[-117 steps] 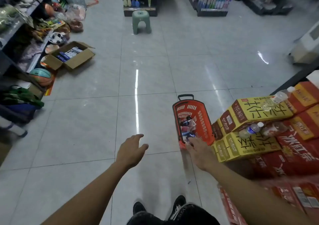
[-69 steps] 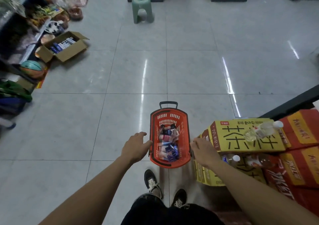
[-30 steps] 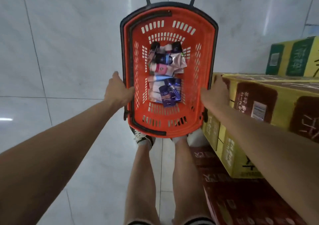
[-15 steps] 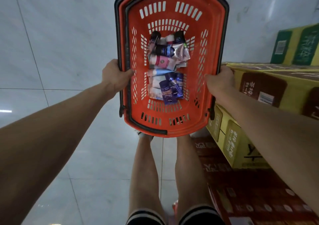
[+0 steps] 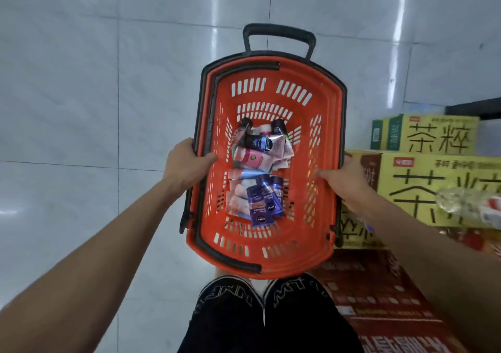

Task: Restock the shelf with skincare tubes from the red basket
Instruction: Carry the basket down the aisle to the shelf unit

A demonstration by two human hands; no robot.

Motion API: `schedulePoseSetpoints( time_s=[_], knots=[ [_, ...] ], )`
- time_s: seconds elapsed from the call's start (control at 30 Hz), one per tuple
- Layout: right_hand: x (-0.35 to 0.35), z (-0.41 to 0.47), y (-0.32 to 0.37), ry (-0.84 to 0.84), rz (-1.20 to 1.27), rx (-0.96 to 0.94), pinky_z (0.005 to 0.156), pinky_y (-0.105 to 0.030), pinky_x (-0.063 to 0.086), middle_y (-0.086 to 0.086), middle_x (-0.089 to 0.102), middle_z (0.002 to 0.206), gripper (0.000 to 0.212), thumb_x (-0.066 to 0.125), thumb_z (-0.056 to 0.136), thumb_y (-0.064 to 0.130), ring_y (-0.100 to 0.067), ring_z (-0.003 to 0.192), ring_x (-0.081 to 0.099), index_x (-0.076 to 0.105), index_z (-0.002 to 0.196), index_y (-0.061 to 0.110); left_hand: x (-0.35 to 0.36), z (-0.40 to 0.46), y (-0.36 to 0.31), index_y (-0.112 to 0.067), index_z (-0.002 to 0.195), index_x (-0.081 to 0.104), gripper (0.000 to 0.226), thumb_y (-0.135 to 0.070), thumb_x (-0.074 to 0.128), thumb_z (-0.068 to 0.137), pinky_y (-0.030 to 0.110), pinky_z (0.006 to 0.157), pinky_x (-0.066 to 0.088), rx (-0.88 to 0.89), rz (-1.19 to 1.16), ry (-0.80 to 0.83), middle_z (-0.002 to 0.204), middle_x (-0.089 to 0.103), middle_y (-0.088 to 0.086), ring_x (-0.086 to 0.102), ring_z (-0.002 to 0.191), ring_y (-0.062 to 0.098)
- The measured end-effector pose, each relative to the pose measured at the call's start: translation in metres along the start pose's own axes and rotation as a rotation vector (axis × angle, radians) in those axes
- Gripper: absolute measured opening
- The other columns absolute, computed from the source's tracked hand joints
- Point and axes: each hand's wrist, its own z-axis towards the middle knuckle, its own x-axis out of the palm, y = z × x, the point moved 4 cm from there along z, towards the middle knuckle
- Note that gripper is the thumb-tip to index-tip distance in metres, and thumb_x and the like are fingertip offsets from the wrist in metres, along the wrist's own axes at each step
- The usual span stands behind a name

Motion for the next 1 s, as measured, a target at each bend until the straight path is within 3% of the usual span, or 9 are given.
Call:
schedulePoseSetpoints(
  time_s=[0.23, 0.37, 0.5, 0.63, 0.8, 1.0],
  knots=[
    [-0.046, -0.116, 0.053, -0.128, -0.092, -0.180, 0.080, -0.051, 0.063, -0.002, 0.074, 0.104, 0.052, 0.084, 0.078, 0.042, -0.025, 0.085, 0.075, 0.062, 0.121, 0.022, -0.073, -0.087, -0.032, -0.021, 0.123, 0.060, 0.050, -0.052, 0.076, 0.088, 0.040, 0.080, 0.065, 0.089, -0.016, -0.076, 0.102, 0.077, -0.003, 0.078, 0.081, 0.018],
    [-0.062, -0.169, 0.069, -0.243, -0.126, -0.243, 0.076, -0.045, 0.062, -0.003, 0.072, 0.098, 0.049, 0.082, 0.080, 0.042, -0.023, 0.079, 0.073, 0.062, 0.117, 0.018, -0.103, -0.124, -0.044, -0.020, 0.122, 0.061, 0.054, -0.057, 0.077, 0.087, 0.033, 0.075, 0.063, 0.160, -0.005, -0.121, 0.098, 0.076, -0.004, 0.077, 0.079, 0.017],
    [-0.059, -0.208, 0.067, -0.322, -0.085, -0.289, 0.071, -0.043, 0.063, -0.001, 0.071, 0.091, 0.035, 0.080, 0.083, 0.042, -0.021, 0.072, 0.073, 0.056, 0.101, 0.024, -0.126, -0.153, -0.042, -0.016, 0.121, 0.062, 0.056, -0.059, 0.075, 0.087, 0.039, 0.080, 0.064, 0.197, 0.036, -0.157, 0.102, 0.076, 0.001, 0.076, 0.082, 0.020],
    [-0.051, -0.231, 0.072, -0.388, -0.140, -0.337, 0.060, -0.033, 0.058, 0.004, 0.067, 0.085, 0.037, 0.078, 0.083, 0.044, -0.017, 0.069, 0.070, 0.057, 0.102, 0.022, -0.144, -0.173, -0.034, -0.015, 0.121, 0.061, 0.057, -0.061, 0.071, 0.090, 0.042, 0.083, 0.064, 0.226, 0.097, -0.194, 0.105, 0.075, 0.003, 0.075, 0.085, 0.022],
    [-0.039, -0.235, 0.090, -0.468, -0.303, -0.393, 0.066, -0.037, 0.059, 0.000, 0.064, 0.090, 0.044, 0.073, 0.083, 0.053, -0.020, 0.073, 0.066, 0.050, 0.102, 0.020, -0.168, -0.176, -0.040, -0.017, 0.109, 0.058, 0.050, -0.063, 0.066, 0.091, 0.039, 0.080, 0.063, 0.260, 0.207, -0.268, 0.101, 0.074, 0.003, 0.072, 0.081, 0.021],
    [-0.041, -0.221, 0.116, -0.522, -0.331, -0.424, 0.054, -0.027, 0.045, 0.002, 0.060, 0.088, 0.052, 0.070, 0.081, 0.067, -0.017, 0.069, 0.062, 0.046, 0.099, 0.024, -0.183, -0.164, -0.061, -0.016, 0.114, 0.055, 0.050, -0.061, 0.064, 0.093, 0.044, 0.082, 0.063, 0.277, 0.162, -0.267, 0.104, 0.072, 0.002, 0.073, 0.085, 0.021]
  ],
)
